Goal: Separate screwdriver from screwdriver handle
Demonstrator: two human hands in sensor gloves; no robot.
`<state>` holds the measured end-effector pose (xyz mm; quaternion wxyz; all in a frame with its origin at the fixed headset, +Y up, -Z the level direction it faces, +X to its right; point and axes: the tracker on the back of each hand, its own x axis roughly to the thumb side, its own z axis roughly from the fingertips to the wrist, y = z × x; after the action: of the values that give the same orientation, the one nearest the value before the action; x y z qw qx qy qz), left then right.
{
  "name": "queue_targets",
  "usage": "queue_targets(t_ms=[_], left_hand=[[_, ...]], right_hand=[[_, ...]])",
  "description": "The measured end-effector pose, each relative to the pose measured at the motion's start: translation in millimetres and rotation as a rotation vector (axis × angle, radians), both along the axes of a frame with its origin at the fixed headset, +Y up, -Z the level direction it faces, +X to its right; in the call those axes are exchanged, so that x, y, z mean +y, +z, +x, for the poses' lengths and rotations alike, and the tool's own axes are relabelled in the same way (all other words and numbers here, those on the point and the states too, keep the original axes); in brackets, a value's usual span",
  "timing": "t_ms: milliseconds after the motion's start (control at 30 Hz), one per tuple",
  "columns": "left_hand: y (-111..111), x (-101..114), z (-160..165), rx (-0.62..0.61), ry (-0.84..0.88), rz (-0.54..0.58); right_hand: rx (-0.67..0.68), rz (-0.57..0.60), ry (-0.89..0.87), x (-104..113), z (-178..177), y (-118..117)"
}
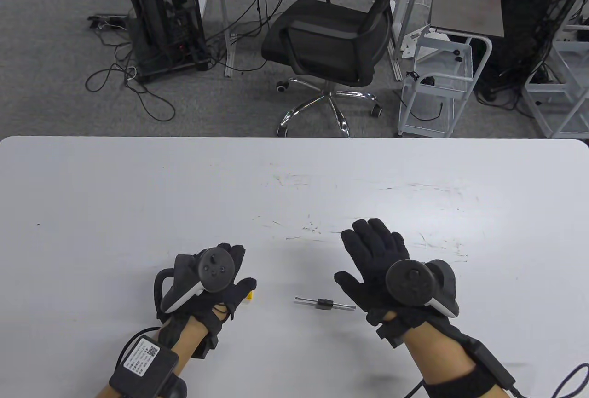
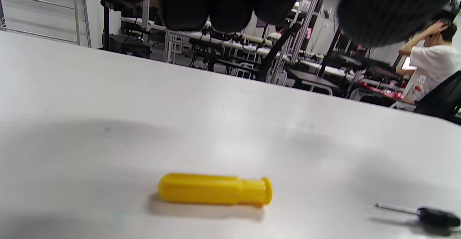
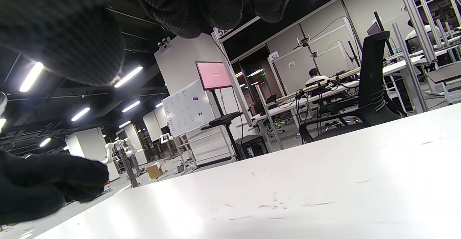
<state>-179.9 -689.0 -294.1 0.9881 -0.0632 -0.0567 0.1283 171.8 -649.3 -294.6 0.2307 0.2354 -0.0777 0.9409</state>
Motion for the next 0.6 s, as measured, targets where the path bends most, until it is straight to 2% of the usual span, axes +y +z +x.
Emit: queue_targets(t_ms=[267, 600], left_hand=[[3.7, 14.1, -11.3, -0.008, 0.074, 0.071], [2.9, 15.0, -15.6, -0.029, 0.091, 0.103]], right_hand=[[-0.006, -0.021, 0.023, -3.0, -0.4, -2.6], [-0.007, -0.041, 0.047, -6.8, -2.6, -5.6]])
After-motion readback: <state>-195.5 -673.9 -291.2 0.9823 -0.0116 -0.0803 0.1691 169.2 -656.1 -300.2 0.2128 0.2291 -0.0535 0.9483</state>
